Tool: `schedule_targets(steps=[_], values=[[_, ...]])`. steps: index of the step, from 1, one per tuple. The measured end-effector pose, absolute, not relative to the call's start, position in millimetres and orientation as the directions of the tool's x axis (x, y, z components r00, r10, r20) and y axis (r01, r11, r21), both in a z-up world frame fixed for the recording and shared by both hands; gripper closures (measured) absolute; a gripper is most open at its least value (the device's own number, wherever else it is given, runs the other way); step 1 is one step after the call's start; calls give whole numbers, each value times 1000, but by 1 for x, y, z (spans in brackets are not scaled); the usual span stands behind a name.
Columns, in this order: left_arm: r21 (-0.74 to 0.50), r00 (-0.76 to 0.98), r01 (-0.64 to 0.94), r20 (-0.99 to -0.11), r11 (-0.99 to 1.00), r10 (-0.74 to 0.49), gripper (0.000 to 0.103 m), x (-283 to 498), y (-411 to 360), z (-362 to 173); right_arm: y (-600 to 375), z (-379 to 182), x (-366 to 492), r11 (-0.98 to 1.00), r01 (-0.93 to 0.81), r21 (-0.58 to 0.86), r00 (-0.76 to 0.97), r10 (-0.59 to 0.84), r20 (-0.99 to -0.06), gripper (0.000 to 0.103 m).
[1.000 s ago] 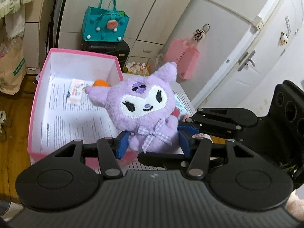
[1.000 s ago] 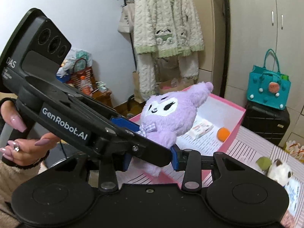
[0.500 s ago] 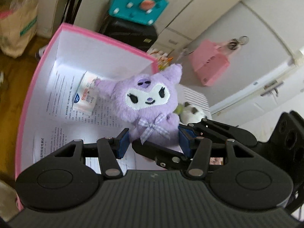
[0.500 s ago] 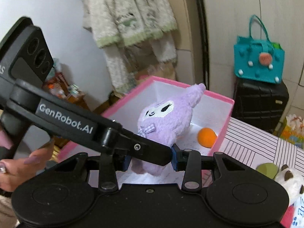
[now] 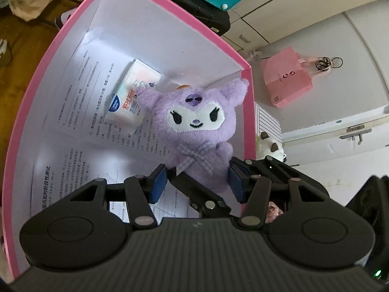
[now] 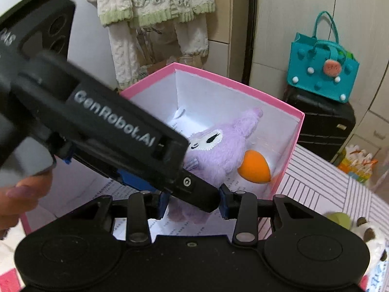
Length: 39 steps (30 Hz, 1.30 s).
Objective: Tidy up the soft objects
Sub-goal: 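Lower the purple plush into the box and open both grippers, then withdraw both tools from the box toward the remaining toys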
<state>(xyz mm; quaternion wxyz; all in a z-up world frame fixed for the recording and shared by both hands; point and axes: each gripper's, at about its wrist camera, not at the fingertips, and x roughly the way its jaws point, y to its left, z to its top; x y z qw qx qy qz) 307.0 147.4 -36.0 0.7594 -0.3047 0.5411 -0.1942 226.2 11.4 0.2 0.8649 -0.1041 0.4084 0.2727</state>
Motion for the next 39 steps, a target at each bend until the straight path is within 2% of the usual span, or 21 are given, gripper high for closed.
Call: schedule_targets(steps=[4, 7, 9, 11, 16, 20, 32, 39], values=[[-684, 332, -51, -698, 727, -634, 51, 309, 150, -40, 16, 2, 224, 835, -550, -6, 533, 345, -772, 55], [-669, 341, -47, -709, 742, -617, 45, 307, 148, -37, 20, 5, 215, 827, -554, -101, 585, 300, -753, 48], [-638, 359, -14, -722, 770, -591, 42, 304, 146, -30, 17, 10, 208, 823, -559, -107, 596, 309, -741, 47], [-613, 374, 15, -729, 790, -573, 38, 297, 144, -21, 11, 16, 200, 823, -560, -95, 604, 327, -727, 47], [-605, 392, 34, -724, 796, -567, 38, 277, 151, -1, -13, 36, 174, 821, -570, -21, 602, 401, -690, 48], [-542, 433, 86, -736, 836, -521, 38, 246, 154, 23, -32, 55, 144, 821, -570, 15, 617, 440, -653, 48], [-437, 485, 201, -733, 877, -477, 35, 156, 146, 101, -67, 103, 79, 802, -592, 80, 612, 512, -602, 48], [-360, 524, 244, -732, 900, -435, 33, 121, 136, 121, -96, 112, 68, 785, -603, 143, 587, 557, -587, 48]])
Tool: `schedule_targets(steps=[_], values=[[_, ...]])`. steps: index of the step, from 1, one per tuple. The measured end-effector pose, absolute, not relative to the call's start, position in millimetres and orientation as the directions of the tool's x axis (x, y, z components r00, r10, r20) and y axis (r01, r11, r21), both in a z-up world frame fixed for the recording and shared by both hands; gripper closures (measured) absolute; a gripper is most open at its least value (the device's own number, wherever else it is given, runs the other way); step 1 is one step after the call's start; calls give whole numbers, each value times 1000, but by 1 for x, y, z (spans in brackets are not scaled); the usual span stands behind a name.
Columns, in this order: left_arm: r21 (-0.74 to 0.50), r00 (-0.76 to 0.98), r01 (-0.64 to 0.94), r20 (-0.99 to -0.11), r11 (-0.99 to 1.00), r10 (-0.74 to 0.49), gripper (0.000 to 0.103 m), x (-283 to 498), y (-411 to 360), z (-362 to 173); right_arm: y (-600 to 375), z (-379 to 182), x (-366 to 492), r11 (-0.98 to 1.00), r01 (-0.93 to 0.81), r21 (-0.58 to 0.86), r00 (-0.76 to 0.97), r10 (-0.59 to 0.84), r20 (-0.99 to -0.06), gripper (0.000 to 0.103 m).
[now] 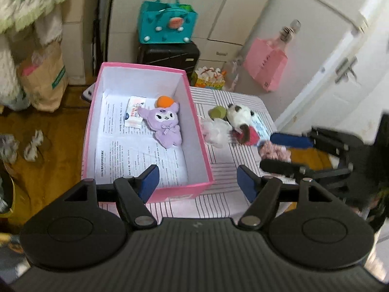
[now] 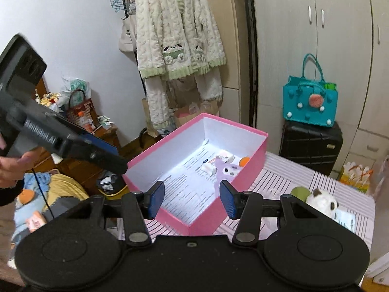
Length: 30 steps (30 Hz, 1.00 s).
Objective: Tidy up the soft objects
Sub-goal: 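Withdraw both tools from the box toward the remaining toys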
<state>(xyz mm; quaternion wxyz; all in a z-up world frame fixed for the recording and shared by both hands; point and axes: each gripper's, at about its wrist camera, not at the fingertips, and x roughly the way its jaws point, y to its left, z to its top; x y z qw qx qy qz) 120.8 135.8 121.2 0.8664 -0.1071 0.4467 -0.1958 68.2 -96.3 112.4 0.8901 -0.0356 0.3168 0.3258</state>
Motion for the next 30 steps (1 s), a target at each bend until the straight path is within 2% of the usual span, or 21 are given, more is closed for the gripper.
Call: schedule_targets(steps=[8, 18, 27, 30], values=[[-245, 540, 350, -736, 904, -409, 30, 97, 109, 126, -123, 104, 69, 799, -576, 172, 581, 548, -602, 47], [-225, 487, 464, -743, 856, -460, 31, 94, 78, 98, -145, 88, 74, 821, -544, 174, 578, 517, -631, 47], [-134, 536, 504, -726, 853, -430, 30, 92, 56, 98, -184, 74, 49, 858, -489, 153, 611, 463, -643, 47], [-169, 499, 534, -728, 829, -470, 31, 89, 41, 89, -199, 62, 38, 872, -463, 161, 612, 446, -653, 47]])
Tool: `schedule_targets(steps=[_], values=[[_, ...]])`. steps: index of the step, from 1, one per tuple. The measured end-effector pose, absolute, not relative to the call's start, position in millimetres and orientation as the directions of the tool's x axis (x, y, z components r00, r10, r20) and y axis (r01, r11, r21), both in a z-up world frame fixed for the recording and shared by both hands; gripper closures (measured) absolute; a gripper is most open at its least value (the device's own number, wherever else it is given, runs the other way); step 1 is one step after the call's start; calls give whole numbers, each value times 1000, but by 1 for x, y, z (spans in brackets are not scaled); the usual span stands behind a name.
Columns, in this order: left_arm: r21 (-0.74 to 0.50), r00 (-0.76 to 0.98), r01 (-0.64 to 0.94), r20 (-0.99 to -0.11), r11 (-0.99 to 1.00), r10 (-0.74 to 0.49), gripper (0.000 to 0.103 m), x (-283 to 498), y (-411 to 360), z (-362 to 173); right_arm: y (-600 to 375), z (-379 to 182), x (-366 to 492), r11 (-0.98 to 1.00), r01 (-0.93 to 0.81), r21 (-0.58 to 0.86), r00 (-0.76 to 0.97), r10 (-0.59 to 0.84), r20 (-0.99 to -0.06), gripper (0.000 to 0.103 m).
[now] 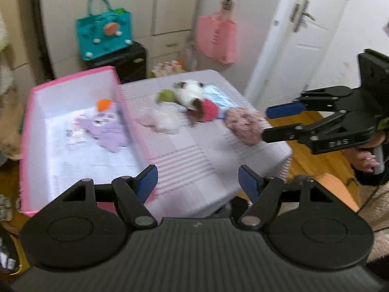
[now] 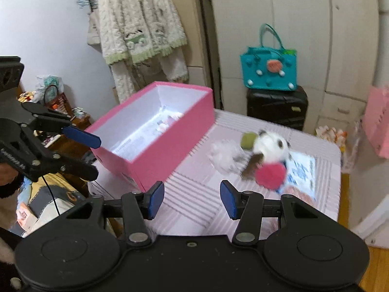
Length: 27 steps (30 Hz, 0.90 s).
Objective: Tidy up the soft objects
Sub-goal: 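Withdraw both tools from the box toward the remaining toys, then grasp the red fluffy ball with the left gripper while the right grasps the pink floral cloth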
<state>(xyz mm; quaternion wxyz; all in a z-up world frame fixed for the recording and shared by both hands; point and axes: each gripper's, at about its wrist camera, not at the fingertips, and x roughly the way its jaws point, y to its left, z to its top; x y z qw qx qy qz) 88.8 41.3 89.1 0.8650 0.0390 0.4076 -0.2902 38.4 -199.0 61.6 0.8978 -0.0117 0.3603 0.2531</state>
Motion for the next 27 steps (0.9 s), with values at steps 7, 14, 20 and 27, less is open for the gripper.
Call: schedule_targets(steps=[7, 14, 20, 27], values=[[-161, 486, 597, -707, 786, -514, 31, 71, -2, 71, -230, 36, 10, 897, -418, 144, 659, 409, -631, 46], [-96, 560, 590, -666, 802, -492, 31, 70, -41, 54, -257, 3, 3, 937, -341, 77, 743, 318, -589, 44], [-133, 572, 571, -643, 810, -509, 31, 92, -69, 35, -277, -34, 19, 960, -279, 31, 790, 248, -561, 40], [-171, 610, 524, -608, 834, -508, 31, 125, -97, 10, -289, -61, 46, 983, -179, 26, 839, 167, -517, 40]])
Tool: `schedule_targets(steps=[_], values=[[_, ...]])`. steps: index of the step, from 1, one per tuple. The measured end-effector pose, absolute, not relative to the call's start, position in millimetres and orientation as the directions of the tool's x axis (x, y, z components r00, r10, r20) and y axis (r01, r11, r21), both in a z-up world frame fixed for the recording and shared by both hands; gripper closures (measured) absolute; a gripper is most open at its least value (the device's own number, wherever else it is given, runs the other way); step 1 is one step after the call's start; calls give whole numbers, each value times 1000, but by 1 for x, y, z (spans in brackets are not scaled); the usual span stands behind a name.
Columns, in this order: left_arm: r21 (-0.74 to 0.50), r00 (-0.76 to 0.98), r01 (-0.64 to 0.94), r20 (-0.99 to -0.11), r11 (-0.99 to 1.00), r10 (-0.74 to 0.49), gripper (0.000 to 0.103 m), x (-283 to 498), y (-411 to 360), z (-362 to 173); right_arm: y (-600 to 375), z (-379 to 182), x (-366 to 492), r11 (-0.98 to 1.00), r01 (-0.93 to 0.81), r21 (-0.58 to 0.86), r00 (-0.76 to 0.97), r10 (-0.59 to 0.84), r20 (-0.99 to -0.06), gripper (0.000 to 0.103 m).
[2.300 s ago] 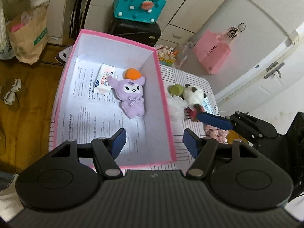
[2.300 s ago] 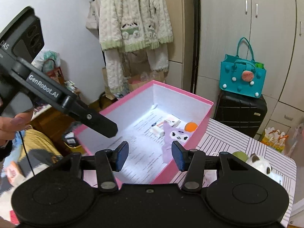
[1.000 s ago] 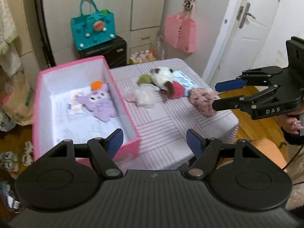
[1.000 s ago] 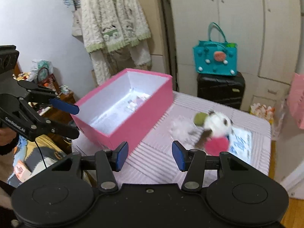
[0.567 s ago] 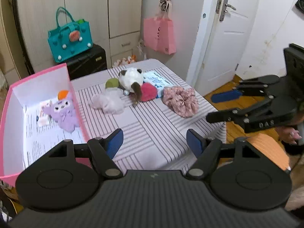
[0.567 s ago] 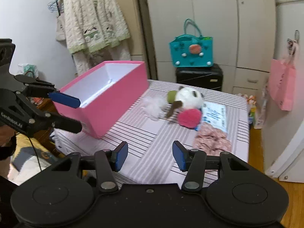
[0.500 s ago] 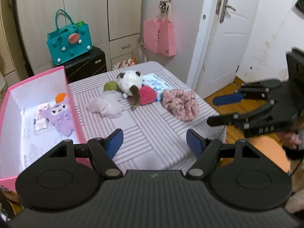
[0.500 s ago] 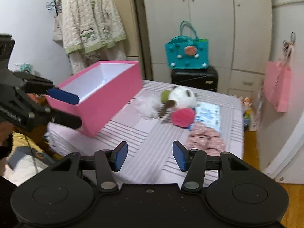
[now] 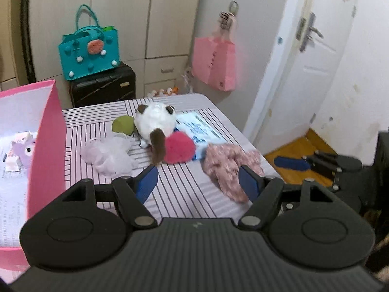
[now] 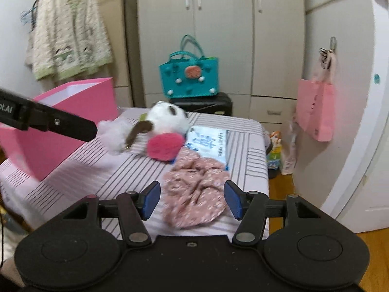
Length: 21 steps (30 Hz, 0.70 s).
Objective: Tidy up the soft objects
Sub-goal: 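Grasp the red fluffy ball with the left gripper while the right grasps the pink floral cloth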
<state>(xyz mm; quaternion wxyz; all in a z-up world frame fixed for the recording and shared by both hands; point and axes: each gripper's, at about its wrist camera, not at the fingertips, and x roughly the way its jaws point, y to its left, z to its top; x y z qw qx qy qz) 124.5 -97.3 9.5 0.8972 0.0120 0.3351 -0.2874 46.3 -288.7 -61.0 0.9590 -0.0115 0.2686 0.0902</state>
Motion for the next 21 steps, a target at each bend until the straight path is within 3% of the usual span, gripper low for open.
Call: schedule_targets(steps=[6, 8, 11, 16, 21], values=[[-93, 703, 468, -563, 879, -434, 34, 138, -113, -11, -282, -75, 55, 986, -168, 14, 845, 151, -513, 39], [-89, 702, 473, -563, 877, -436, 34, 144, -118, -14, -278, -79, 55, 986, -165, -6, 848, 139, -511, 31], [-135, 685, 469, -569, 873, -455, 36, 157, -125, -15, -272, -81, 58, 987, -158, -45, 857, 114, -502, 25], [-247, 626, 460, -591, 853, -509, 40, 185, -139, -21, -270, -91, 70, 983, -171, -66, 845, 112, -523, 24], [-266, 643, 384, -610, 884, -463, 41, 216, -155, -38, -272, -96, 82, 987, -145, -72, 838, 84, -539, 23]])
